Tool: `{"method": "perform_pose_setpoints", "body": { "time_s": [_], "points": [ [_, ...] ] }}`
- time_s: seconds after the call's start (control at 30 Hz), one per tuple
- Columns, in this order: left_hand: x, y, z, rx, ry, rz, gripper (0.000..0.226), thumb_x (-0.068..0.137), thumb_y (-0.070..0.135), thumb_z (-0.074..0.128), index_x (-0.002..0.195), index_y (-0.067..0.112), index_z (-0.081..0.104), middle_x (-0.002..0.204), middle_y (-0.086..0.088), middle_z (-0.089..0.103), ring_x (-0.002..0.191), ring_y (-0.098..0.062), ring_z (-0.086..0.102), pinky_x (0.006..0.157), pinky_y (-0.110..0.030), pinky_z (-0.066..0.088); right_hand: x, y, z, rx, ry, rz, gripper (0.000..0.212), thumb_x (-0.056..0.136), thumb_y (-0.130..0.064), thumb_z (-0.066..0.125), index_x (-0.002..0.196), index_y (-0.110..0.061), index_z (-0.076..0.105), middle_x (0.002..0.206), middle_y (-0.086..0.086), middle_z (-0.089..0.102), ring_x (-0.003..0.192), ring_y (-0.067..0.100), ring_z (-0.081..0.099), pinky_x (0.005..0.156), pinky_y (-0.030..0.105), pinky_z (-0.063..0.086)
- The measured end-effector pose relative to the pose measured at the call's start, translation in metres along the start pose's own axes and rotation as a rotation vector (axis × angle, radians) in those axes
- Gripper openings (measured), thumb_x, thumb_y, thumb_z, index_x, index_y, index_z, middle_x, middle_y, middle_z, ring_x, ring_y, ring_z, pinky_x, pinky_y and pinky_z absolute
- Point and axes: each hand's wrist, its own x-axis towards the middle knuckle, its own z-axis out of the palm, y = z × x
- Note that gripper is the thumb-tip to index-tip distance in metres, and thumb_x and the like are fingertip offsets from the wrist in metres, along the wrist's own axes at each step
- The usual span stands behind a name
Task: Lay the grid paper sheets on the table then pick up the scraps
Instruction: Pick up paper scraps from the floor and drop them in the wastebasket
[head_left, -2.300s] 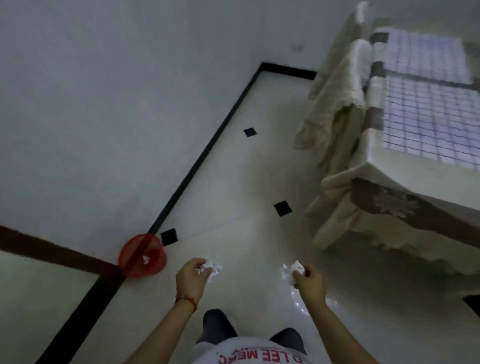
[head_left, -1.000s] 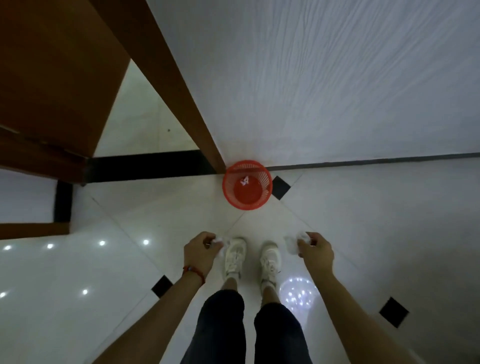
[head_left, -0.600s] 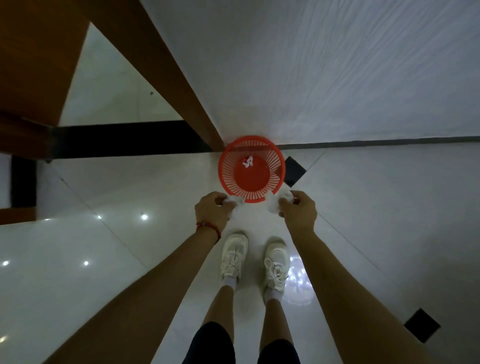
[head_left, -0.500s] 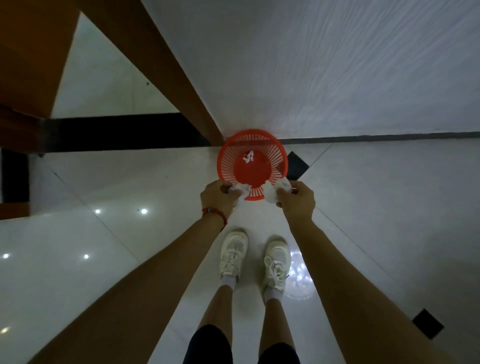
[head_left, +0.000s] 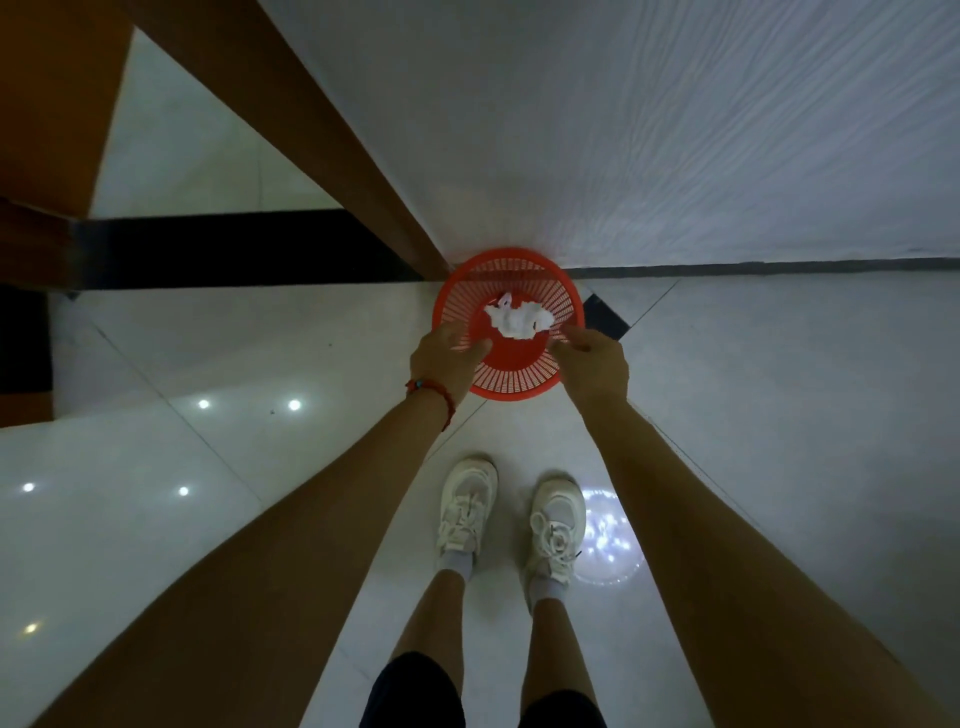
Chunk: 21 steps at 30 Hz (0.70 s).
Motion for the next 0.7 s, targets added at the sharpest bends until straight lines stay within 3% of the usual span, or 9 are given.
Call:
{"method": "perform_pose_setpoints", "body": {
  "time_s": [0.07,0.2,0.33,0.5,0.63,0.7],
  "points": [
    [-0.014,-0.002,-0.007,0.078,-0.029,0.022,0.041,0.09,0.023,0.054,0.126,0.005,0.05,0.131,-0.014,0.055,0.121,-0.028,0.051,0.096,-0.032,0.041,-0.017,0.002,-0.009,-0.032,0.01,-0.022,0.029,0.092,-0.019,0.05,0.115,-0.004,0.06,0.115,0.014,0.065,0.1,0.027,0.063,0.066,0.016,0.041],
    [-0.054,0.0,-0.027,0.182,-0.08,0.079,0.034,0.092,0.023,0.05,0.121,0.007,0.055,0.128,-0.014,0.058,0.118,-0.026,0.052,0.094,-0.028,0.04,-0.069,0.005,-0.038,0.061,0.058,0.055,0.035,0.093,-0.024,0.05,0.124,-0.007,0.054,0.125,0.013,0.06,0.114,0.026,0.057,0.093,0.029,0.041],
    [-0.102,0.015,-0.06,0.254,-0.12,0.095,0.034,0.093,0.022,0.048,0.121,0.005,0.055,0.13,-0.013,0.056,0.121,-0.025,0.051,0.098,-0.028,0.038,-0.131,0.005,-0.079,0.122,0.115,0.138,0.037,0.094,-0.022,0.048,0.128,-0.008,0.052,0.129,0.014,0.057,0.115,0.026,0.055,0.087,0.024,0.037],
    [-0.158,0.036,-0.1,0.293,-0.136,0.138,0.032,0.094,0.021,0.047,0.118,0.003,0.057,0.128,-0.016,0.057,0.118,-0.028,0.052,0.095,-0.028,0.038,-0.209,0.008,-0.122,0.161,0.195,0.181,0.036,0.094,-0.023,0.049,0.126,-0.008,0.053,0.127,0.015,0.059,0.114,0.028,0.055,0.096,0.03,0.039],
    [-0.196,0.056,-0.115,0.352,-0.25,0.261,0.03,0.093,0.02,0.047,0.115,0.002,0.058,0.123,-0.018,0.059,0.114,-0.029,0.054,0.085,-0.024,0.037,-0.268,0.016,-0.14,0.267,0.339,0.245,0.033,0.092,-0.021,0.05,0.122,-0.009,0.056,0.122,0.014,0.061,0.109,0.028,0.057,0.086,0.026,0.036],
    [-0.216,0.068,-0.12,0.385,-0.306,0.331,0.03,0.093,0.02,0.048,0.114,0.002,0.059,0.122,-0.017,0.06,0.113,-0.03,0.054,0.085,-0.024,0.038,-0.304,0.022,-0.14,0.35,0.425,0.279,0.033,0.092,-0.019,0.05,0.122,-0.008,0.056,0.122,0.015,0.061,0.11,0.029,0.056,0.088,0.027,0.036]
  ]
}}
